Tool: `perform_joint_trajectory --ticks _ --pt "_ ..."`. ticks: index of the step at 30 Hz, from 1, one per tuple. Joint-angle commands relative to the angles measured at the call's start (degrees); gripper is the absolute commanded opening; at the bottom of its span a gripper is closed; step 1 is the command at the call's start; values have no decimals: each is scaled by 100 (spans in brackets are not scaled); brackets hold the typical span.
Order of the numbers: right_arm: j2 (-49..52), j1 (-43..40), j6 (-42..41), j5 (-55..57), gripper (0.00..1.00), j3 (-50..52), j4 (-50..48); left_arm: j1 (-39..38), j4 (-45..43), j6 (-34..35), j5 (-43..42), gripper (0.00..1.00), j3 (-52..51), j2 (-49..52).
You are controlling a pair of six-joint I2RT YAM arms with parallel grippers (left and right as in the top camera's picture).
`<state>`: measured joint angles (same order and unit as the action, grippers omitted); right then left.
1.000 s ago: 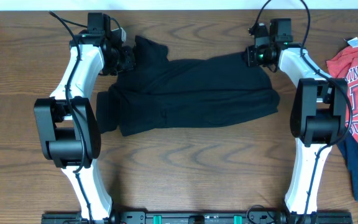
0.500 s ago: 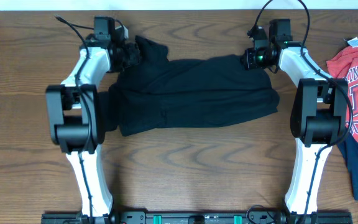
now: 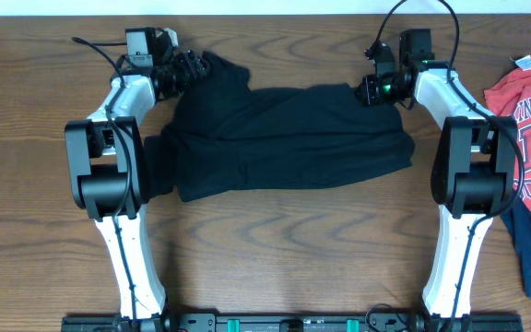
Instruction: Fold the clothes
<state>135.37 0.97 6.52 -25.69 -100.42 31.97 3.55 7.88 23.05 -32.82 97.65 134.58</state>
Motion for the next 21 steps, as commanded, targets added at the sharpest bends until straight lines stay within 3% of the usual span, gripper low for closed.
perform_joint_trajectory --ticks 1,6,21 --pt "415 15 85 424 5 293 254 2 -251 271 -131 68 52 66" --pt "415 15 85 424 6 293 278 0 -568 605 -129 69 52 72" --pt "415 17 85 422 6 293 411 -221 -529 728 -323 73 52 612"
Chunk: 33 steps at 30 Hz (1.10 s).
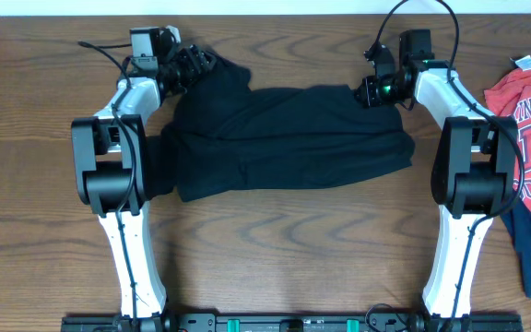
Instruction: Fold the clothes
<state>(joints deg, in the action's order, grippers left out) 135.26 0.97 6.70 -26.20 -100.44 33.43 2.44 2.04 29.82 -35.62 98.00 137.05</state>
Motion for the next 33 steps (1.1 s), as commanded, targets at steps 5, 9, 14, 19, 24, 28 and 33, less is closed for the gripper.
perform_joint_trajectory --ticks 5,9,14,19,24,28,33 --pt "426 17 68 470 6 295 330 -160 -118 52 -42 73 17 420" --pt "426 17 68 470 6 295 365 -149 -400 59 -37 74 17 420" --pt "426 17 68 472 6 295 387 -168 -511 201 -83 31 17 420" --pt "426 17 68 472 5 295 382 -166 -522 203 -275 6 17 420" --pt "426 15 70 474 1 295 374 -162 -520 223 -382 6 17 374" --pt "411 11 133 476 1 278 291 -151 -516 223 -450 6 17 192" --pt "369 -63 127 476 1 57 299 -151 -479 160 -448 6 17 -131"
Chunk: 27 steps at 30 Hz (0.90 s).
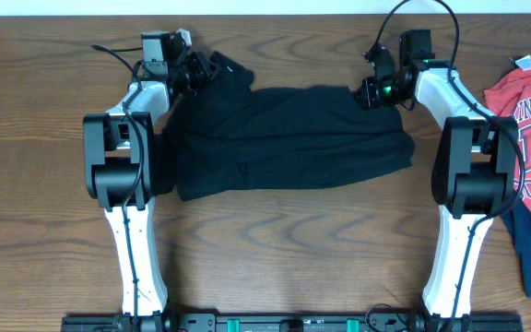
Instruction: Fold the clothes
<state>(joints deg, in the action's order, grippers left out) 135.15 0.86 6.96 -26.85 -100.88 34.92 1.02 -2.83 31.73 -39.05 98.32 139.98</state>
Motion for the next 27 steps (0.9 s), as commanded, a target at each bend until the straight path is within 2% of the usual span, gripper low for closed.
perform_joint_trajectory --ticks 1,10,13,20,27 --pt "380 -76 87 540 1 13 199 -9 33 -98 -103 6 -15 -483" --pt "380 -85 -208 404 1 -625 538 61 1060 -890 -37 6 -15 -942" --pt "380 -48 -321 387 1 -734 726 125 1255 -966 -42 6 -15 -951" --pt "380 -46 -485 345 1 -890 883 144 1307 -1423 -39 6 -15 -951" --pt "380 -59 -520 278 1 -1445 1123 144 1340 -1460 -81 6 -15 -1088"
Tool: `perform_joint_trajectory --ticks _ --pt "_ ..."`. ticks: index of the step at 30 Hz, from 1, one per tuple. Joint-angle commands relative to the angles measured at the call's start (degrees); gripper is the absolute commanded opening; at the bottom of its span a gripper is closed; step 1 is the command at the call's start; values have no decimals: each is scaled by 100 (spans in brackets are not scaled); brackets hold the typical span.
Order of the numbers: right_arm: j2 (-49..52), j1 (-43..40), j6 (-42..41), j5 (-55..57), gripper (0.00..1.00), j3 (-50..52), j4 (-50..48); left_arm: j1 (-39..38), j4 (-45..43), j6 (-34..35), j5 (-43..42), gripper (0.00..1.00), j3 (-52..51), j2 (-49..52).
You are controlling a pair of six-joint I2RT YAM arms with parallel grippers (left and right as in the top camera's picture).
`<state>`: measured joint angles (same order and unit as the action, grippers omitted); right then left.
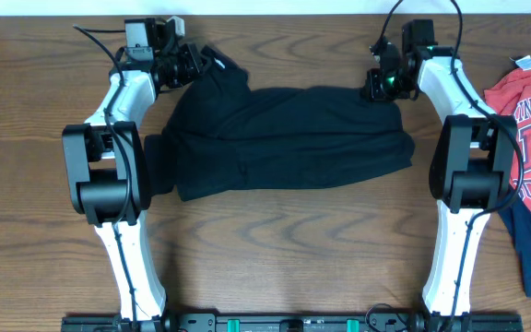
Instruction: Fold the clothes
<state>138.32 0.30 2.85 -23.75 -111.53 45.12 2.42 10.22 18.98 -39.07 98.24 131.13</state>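
Note:
A black garment point(275, 138) lies spread across the middle of the wooden table point(275, 267), seen only from overhead. My left gripper point(190, 65) sits at its far left corner, where the cloth bunches up toward the fingers. Over at the far right corner is my right gripper point(373, 88), against the cloth's edge. The dark fingers blend into the black fabric, so neither grip can be made out.
A red printed T-shirt lies at the right table edge with a dark blue cloth point(525, 244) under it. The two white arm bases stand at the near side, left and right of the garment.
My left gripper has shifted left and slightly farther back, and the cloth's far left corner sits a little farther left. The right wrist has pulled slightly toward the far edge. The garment's body is unchanged.
My left gripper was at the garment's far left corner, then stood further right along the far edge at each of the two later moments, and now stands back to the left. The right gripper stayed at the far right corner until its small shift now.

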Motion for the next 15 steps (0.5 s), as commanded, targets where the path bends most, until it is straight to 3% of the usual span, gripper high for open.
perform_joint_trajectory --ticks 1,15 --pt "63 -2 -103 -31 1 -529 225 4 57 -184 -79 6 -7 -267" --pt "63 -101 63 -28 1 -2116 1718 11 1147 -654 284 6 -7 -1888"
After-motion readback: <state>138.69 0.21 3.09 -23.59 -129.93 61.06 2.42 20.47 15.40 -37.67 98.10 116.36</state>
